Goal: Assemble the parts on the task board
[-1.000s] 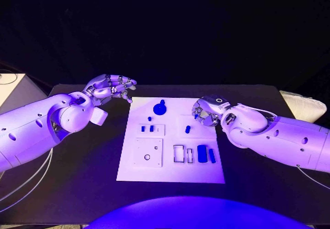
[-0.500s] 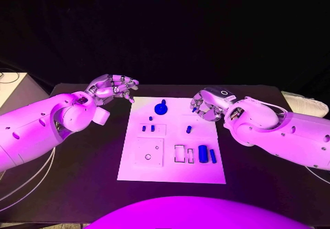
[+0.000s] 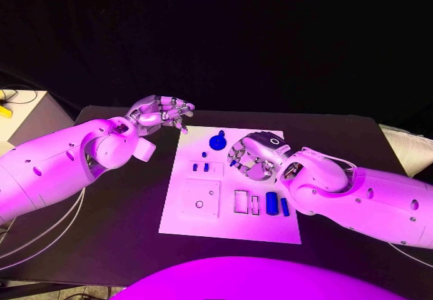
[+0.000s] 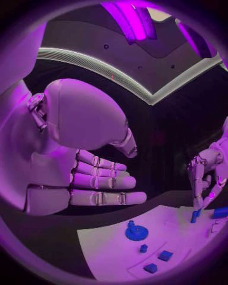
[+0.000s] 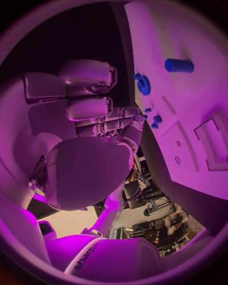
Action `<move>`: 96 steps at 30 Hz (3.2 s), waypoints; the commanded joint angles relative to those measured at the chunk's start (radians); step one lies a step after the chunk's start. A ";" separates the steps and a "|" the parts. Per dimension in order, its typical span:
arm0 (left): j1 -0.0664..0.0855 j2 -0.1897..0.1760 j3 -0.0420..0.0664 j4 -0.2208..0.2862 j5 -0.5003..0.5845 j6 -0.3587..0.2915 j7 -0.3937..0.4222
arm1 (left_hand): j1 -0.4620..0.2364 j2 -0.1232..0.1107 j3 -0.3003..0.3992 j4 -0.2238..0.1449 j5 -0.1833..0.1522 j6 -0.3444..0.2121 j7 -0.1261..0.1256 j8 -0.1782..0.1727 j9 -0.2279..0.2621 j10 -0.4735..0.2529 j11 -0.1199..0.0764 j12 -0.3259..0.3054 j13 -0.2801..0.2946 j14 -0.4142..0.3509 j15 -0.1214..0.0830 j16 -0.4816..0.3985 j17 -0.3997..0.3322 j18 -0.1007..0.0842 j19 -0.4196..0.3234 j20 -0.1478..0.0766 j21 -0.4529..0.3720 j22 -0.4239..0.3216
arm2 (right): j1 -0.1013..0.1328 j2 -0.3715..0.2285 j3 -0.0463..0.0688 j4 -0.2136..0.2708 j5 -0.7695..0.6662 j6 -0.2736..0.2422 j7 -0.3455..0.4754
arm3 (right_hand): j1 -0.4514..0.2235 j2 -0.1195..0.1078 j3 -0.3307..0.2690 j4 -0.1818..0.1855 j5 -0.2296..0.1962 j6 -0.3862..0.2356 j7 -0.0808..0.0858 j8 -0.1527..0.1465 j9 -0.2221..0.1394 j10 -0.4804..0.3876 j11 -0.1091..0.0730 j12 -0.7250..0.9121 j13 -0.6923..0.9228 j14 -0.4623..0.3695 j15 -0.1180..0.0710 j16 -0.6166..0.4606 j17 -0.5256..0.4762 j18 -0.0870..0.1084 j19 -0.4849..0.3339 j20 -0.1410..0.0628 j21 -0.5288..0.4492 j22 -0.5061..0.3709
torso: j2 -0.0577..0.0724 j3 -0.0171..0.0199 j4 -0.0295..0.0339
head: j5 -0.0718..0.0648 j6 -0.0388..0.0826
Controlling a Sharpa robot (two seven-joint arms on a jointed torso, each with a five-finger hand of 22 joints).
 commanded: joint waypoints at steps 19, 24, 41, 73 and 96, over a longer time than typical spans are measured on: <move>0.000 0.010 0.001 0.022 0.014 -0.022 0.021 | 0.015 0.001 -0.005 0.002 0.000 -0.007 0.015 0.004 -0.002 0.000 0.007 -0.005 -0.003 0.004 0.007 -0.003 0.002 0.014 0.006 0.000 -0.008 -0.002 | -0.081 0.118 -0.015 -0.062 -0.064 0.012 0.001 | -0.008 0.008 0.008 -0.006 0.005 0.002 0.001 0.005 0.003 0.039 -0.033 -0.002 0.003 0.032 -0.009 -0.002 -0.009 -0.002 0.003 -0.010 -0.009 -0.012 | 0.001 -0.0011 0.0022 | 0.056 0.000; 0.000 0.011 0.001 0.022 0.014 -0.020 0.019 | 0.015 0.001 -0.006 0.002 0.001 -0.007 0.015 0.004 -0.003 -0.001 0.007 -0.005 -0.003 0.004 0.007 -0.002 0.002 0.014 0.006 0.000 -0.007 -0.002 | -0.084 0.123 -0.015 -0.066 -0.060 0.012 0.005 | -0.008 0.008 0.008 -0.006 0.005 0.002 0.001 0.005 0.003 0.039 -0.033 -0.002 0.003 0.032 -0.009 -0.002 -0.009 -0.002 0.003 -0.010 -0.009 -0.012 | 0.000 -0.0011 0.0020 | 0.059 0.000; 0.000 0.014 0.001 0.020 0.014 -0.013 0.014 | 0.012 0.001 -0.009 0.006 0.000 -0.009 0.017 0.005 -0.004 -0.005 0.009 -0.007 -0.005 0.004 0.009 -0.002 0.002 0.013 0.008 0.001 -0.009 -0.003 | -0.093 0.136 -0.018 -0.079 -0.054 0.060 0.016 | -0.009 0.008 0.009 -0.007 0.004 0.002 0.001 0.005 0.004 0.039 -0.032 -0.002 0.004 0.032 -0.008 -0.002 -0.009 -0.002 0.003 -0.010 -0.010 -0.012 | 0.000 -0.0020 0.0024 | 0.054 0.000; 0.000 0.016 0.001 0.018 0.004 -0.010 0.012 | 0.011 0.001 -0.013 0.009 0.000 -0.011 0.017 0.006 -0.004 -0.007 0.009 -0.008 -0.006 0.002 0.010 -0.003 0.003 0.013 0.008 0.001 -0.011 -0.005 | -0.097 0.145 -0.020 -0.091 -0.065 0.092 0.009 | -0.010 0.008 0.010 -0.008 0.004 0.001 0.001 0.005 0.004 0.039 -0.032 -0.003 0.005 0.032 -0.008 -0.001 -0.007 -0.002 0.002 -0.010 -0.010 -0.012 | 0.000 -0.0011 0.0019 | 0.054 0.000; 0.000 0.015 0.001 0.020 -0.005 -0.006 0.005 | 0.012 0.001 -0.015 0.010 0.000 -0.015 0.018 0.006 -0.006 -0.011 0.010 -0.009 -0.007 0.001 0.010 -0.003 0.003 0.013 0.008 0.002 -0.013 -0.006 | -0.101 0.155 -0.024 -0.099 -0.111 0.146 -0.029 | -0.012 0.009 0.012 -0.011 0.003 0.001 0.001 0.006 0.006 0.039 -0.032 -0.004 0.006 0.031 -0.008 -0.002 -0.010 -0.001 0.001 -0.010 -0.012 -0.015 | 0.001 -0.0014 0.0009 | 0.055 0.000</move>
